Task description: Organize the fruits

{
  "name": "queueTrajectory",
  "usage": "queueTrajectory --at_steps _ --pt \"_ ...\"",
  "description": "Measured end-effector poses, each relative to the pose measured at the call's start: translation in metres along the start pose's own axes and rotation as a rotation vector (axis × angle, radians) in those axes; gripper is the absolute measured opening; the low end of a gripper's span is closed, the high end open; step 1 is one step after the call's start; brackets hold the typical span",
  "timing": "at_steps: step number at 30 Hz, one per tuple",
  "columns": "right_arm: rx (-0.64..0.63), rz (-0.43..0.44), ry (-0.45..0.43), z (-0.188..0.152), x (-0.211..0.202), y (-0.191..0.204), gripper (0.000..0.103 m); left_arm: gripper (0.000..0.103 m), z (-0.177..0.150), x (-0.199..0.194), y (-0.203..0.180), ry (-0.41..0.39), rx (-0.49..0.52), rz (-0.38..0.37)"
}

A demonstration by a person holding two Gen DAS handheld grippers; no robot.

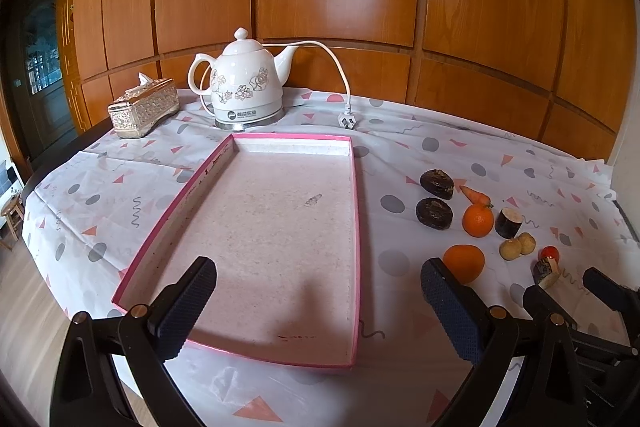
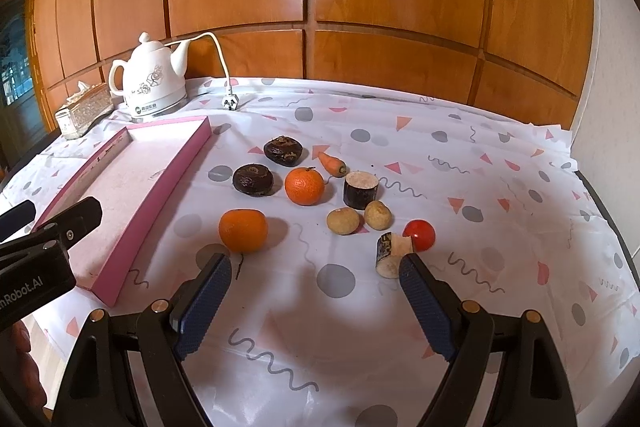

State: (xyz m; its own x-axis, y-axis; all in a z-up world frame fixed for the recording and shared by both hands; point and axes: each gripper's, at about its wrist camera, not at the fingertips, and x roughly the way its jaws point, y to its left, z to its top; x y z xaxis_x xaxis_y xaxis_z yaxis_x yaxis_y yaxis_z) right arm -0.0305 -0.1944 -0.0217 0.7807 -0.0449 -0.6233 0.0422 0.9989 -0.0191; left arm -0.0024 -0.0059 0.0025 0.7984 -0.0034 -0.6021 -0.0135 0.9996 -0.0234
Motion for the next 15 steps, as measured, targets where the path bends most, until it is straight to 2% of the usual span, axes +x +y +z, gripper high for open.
queueTrajectory --at_steps 15 --pt "0.01 0.006 -0.008 -0.0003 -0.0007 -0.0027 0.087 0.102 -0.0007 -0.0032 -0.0066 -0.006 0.018 -0.002"
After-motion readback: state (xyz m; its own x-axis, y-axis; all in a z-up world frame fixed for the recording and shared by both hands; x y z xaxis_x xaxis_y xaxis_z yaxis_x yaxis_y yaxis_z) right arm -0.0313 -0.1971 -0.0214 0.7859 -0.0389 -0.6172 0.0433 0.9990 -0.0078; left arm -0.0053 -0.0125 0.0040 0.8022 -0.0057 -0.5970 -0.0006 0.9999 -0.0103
